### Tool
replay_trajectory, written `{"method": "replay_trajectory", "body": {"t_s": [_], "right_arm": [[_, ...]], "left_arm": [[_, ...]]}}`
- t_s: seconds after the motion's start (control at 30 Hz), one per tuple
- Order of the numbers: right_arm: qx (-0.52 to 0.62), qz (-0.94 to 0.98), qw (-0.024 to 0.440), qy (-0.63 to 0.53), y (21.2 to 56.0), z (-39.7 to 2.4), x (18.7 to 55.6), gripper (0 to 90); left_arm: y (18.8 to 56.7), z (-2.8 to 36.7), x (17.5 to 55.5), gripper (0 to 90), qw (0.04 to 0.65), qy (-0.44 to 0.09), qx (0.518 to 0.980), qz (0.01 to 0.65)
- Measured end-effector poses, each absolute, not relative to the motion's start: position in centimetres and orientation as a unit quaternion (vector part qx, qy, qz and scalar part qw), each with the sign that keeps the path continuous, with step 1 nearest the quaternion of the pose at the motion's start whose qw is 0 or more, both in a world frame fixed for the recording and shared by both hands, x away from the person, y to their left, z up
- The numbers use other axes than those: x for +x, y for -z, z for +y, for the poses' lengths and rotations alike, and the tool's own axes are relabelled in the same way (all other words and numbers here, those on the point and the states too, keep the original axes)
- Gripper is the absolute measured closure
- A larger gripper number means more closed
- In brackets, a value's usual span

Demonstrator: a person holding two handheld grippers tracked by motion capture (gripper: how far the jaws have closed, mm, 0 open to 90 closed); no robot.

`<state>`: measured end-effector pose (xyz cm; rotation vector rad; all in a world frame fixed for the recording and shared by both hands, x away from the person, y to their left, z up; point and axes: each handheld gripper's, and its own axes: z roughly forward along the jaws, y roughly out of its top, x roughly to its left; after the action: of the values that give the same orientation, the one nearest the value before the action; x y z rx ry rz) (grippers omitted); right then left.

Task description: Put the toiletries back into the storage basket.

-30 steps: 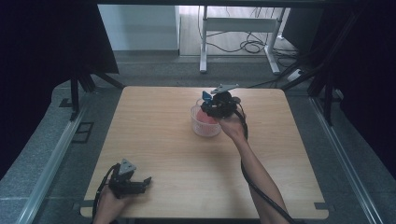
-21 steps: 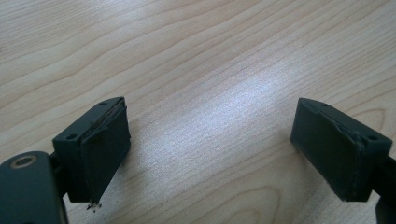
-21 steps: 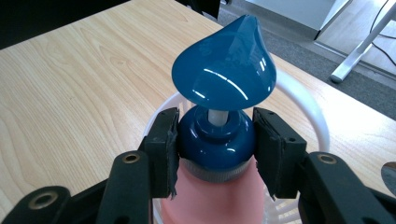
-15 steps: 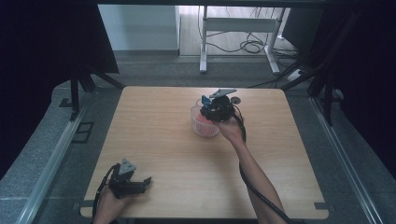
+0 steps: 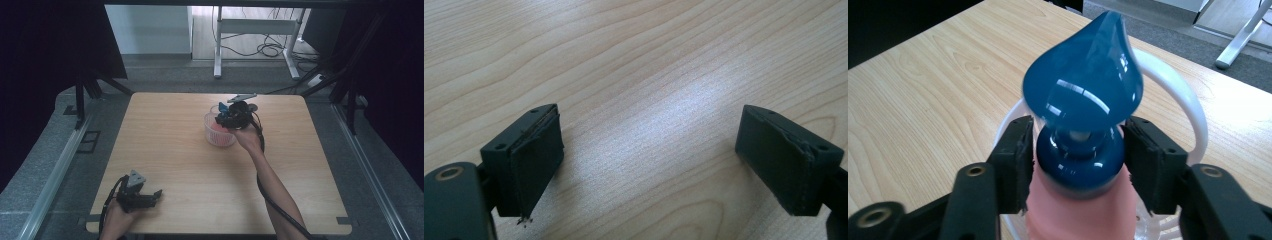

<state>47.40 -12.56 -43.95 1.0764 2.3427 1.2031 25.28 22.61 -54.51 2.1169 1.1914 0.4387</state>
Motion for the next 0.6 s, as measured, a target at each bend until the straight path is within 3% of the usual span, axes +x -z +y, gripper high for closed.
{"method": "replay_trajectory", "body": {"t_s": [0.6], "right_arm": [[0.359,0.816,0.172,-0.420,42.9,-12.8,46.2,18.4]], "left_arm": [[54.5,22.6,25.3,11.3,0.331,-0.167,0.809,0.456]]}}
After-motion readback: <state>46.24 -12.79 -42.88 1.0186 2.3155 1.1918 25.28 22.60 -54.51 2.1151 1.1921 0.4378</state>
